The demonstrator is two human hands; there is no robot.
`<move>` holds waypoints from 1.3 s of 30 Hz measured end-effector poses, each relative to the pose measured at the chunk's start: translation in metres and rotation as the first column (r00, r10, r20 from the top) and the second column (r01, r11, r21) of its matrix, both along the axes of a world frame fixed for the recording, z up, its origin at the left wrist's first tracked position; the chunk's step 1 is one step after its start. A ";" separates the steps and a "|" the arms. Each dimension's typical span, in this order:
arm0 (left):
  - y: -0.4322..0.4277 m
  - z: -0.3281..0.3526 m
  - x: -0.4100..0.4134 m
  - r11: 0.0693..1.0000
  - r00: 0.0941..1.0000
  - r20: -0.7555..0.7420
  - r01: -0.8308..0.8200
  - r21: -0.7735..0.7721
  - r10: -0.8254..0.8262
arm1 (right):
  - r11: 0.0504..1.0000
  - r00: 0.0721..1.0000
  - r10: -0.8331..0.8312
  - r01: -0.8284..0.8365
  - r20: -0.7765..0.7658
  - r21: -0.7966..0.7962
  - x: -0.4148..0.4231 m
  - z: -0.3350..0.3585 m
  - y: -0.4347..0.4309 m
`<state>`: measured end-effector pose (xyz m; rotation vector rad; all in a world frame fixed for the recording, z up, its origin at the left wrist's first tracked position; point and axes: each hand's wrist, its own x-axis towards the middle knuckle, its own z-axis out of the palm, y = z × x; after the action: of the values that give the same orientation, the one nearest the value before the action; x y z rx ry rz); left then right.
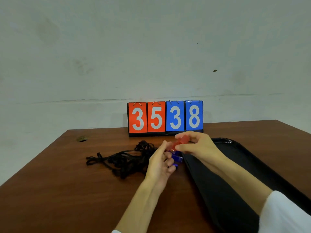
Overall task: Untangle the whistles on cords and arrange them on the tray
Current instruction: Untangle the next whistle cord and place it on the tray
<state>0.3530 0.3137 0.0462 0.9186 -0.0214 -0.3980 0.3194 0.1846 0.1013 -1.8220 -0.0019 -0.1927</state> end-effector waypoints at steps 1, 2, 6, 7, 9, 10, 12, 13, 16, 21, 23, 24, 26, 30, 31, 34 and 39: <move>0.000 -0.001 0.000 0.999 1.000 -0.022 0.009 -0.031 -0.009 | 0.995 1.000 0.026 -0.024 -0.014 0.092 -0.004 -0.001 -0.003; 0.001 -0.002 0.000 0.998 0.999 -0.046 0.011 -0.056 -0.013 | 0.968 0.998 0.058 -0.053 -0.017 0.247 -0.005 -0.001 -0.007; 0.000 -0.001 -0.002 0.997 0.995 -0.098 0.026 -0.077 -0.034 | 0.582 0.988 0.146 -0.130 0.054 0.803 -0.007 -0.001 -0.017; 0.000 0.000 -0.003 0.996 0.994 -0.105 0.026 -0.080 -0.035 | 0.517 0.989 0.137 -0.122 0.058 0.848 -0.006 -0.001 -0.017; 0.001 0.001 -0.002 0.995 0.991 -0.132 -0.012 -0.100 -0.001 | 0.494 0.992 0.122 -0.081 0.023 0.866 -0.006 -0.005 -0.019; 0.005 0.001 0.001 0.992 0.988 -0.149 -0.054 -0.110 0.037 | 0.551 0.992 0.124 -0.064 -0.006 0.832 -0.006 -0.006 -0.022; 0.018 0.003 0.011 0.986 0.980 -0.148 -0.144 -0.087 0.130 | 0.756 0.986 0.139 -0.050 -0.086 0.652 -0.006 -0.010 -0.031; 0.024 0.005 0.016 0.983 0.977 -0.127 -0.178 -0.054 0.170 | 0.868 0.980 0.140 -0.052 -0.143 0.494 -0.006 -0.011 -0.036; 0.035 0.008 0.023 0.970 0.968 -0.068 -0.242 0.030 0.243 | 0.992 0.946 0.078 -0.105 -0.315 -0.069 -0.009 -0.013 -0.045; 0.033 0.009 0.026 0.959 0.958 -0.058 -0.280 0.046 0.282 | 0.742 0.659 0.494 -0.659 -0.568 -0.120 -0.025 -0.001 -0.056; 0.036 0.007 0.029 0.956 0.951 -0.101 -0.295 0.003 0.293 | 0.644 0.552 0.693 -0.764 -0.465 0.053 -0.027 0.003 -0.063; 0.037 0.005 0.031 0.954 0.947 -0.118 -0.301 -0.011 0.298 | 0.619 0.540 0.749 -0.777 -0.383 0.114 -0.027 0.004 -0.065; 0.038 0.001 0.032 0.947 0.941 -0.107 -0.316 0.047 0.320 | 0.624 0.574 0.773 -0.763 -0.270 0.167 -0.024 0.003 -0.070; 0.042 -0.001 0.035 0.839 0.886 0.070 -0.458 0.293 0.459 | 0.574 0.558 0.817 -0.760 -0.149 0.305 -0.019 -0.005 -0.080; 0.045 -0.002 0.037 0.788 0.856 0.119 -0.511 0.344 0.503 | 0.499 0.514 0.855 -0.778 -0.069 0.382 -0.018 -0.007 -0.083; 0.049 -0.006 0.040 0.664 0.810 0.256 -0.581 0.470 0.528 | 0.300 0.453 0.878 -0.774 0.157 0.557 -0.014 -0.010 -0.086; 0.046 -0.012 0.036 0.297 0.753 0.566 -0.654 0.695 0.335 | 0.115 0.456 0.804 -0.748 0.380 0.654 -0.014 -0.010 -0.085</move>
<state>0.3888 0.3601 0.0346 1.9648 0.2075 0.4513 0.3056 0.0992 0.0914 -0.7198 -0.7560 0.5976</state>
